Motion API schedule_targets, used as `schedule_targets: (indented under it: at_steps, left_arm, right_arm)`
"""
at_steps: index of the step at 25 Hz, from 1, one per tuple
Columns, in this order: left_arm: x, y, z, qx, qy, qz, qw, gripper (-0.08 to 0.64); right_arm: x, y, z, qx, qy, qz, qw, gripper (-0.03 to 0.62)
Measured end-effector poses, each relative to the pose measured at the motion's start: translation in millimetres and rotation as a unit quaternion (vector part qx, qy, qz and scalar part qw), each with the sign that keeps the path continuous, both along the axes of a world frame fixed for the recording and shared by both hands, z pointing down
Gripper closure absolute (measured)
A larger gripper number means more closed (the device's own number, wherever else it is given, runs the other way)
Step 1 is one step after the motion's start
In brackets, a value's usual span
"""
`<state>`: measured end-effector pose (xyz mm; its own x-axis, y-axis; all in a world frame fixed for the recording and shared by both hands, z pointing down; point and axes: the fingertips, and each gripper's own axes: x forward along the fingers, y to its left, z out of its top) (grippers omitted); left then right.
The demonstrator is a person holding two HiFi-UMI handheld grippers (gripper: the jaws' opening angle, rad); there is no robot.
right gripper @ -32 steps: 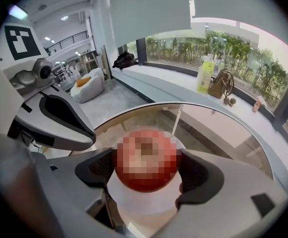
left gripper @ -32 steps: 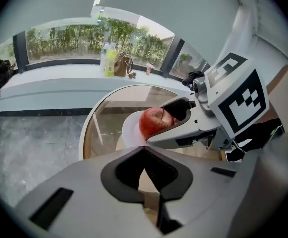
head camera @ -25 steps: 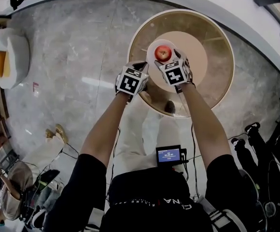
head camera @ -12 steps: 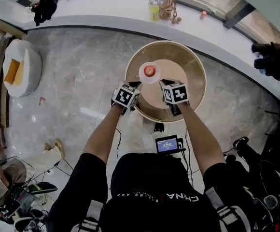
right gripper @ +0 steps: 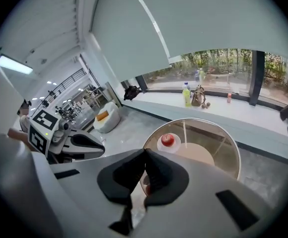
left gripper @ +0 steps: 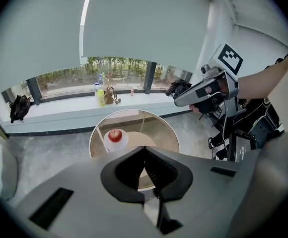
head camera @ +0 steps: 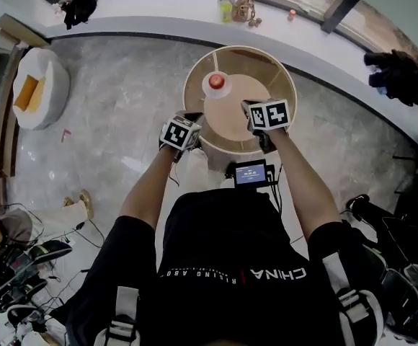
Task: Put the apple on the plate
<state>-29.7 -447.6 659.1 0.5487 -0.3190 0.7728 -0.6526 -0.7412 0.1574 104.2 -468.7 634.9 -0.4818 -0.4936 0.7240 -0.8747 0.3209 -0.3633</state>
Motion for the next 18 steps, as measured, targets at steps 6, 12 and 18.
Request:
schedule_targets:
  at_steps: [6,12,18]
  left_arm:
    - [-16,56,-7,0.000,0.004,0.005,1.0000,0.543]
    - [-44,95,-33,0.007,0.044,-0.013,0.9989,0.543]
    - [-100,169,-44,0.018,0.072,0.015,0.9971,0.543]
  right_arm:
    - [-22,59,-9,0.013,0.018,-0.024,0.999,0.563]
    - [-49,104,-25,0.026,0.043,-0.014,0.999,0.563]
    - [-105,154,-30,0.040,0.067,0.026,0.997,0.563]
